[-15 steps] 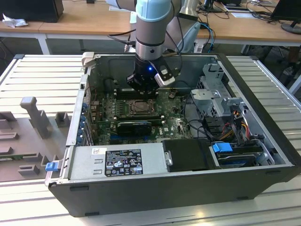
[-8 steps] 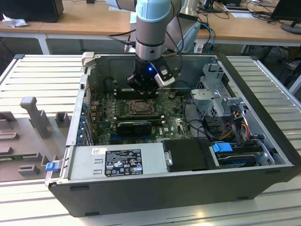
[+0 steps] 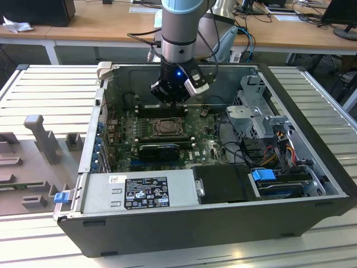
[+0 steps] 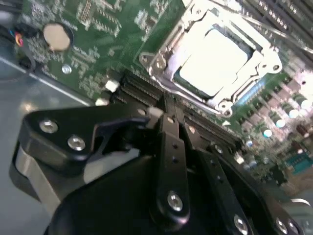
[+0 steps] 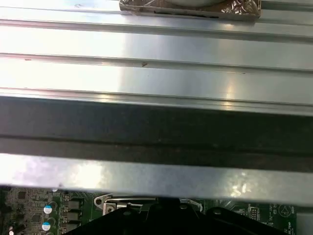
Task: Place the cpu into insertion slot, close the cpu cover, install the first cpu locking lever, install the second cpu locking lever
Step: 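Install the first cpu locking lever, then install the second cpu locking lever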
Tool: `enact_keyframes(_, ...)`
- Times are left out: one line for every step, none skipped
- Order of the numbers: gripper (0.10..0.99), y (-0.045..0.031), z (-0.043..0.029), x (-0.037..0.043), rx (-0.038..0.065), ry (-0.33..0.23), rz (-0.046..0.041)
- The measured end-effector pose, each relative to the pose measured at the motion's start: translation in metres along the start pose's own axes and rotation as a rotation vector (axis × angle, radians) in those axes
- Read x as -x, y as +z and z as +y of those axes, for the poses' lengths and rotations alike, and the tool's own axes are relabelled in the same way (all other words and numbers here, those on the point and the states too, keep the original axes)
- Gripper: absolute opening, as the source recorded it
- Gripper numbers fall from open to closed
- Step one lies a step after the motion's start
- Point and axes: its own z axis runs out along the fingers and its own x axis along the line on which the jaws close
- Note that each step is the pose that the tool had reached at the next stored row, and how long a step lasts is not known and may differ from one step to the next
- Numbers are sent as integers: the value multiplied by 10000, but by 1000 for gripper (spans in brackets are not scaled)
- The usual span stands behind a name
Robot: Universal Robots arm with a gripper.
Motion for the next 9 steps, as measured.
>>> enact_keyframes(106,0,-7,-1,0,1,-1)
enact_keyframes(106,0,-10,-1,1,1,-1)
enact_keyframes(106,0,-14,-1,2,2,-2)
enact_keyframes(106,-1,-17,-1,0,1,0)
enact_keyframes(106,-2,-22,0,-1,0,0)
enact_keyframes(106,-2,-26,-1,-1,0,0)
enact_keyframes(106,-2,-28,-1,1,1,-1)
enact_keyframes(106,-2,-29,-1,1,2,-1)
enact_keyframes(106,-2,-32,-1,0,1,-1)
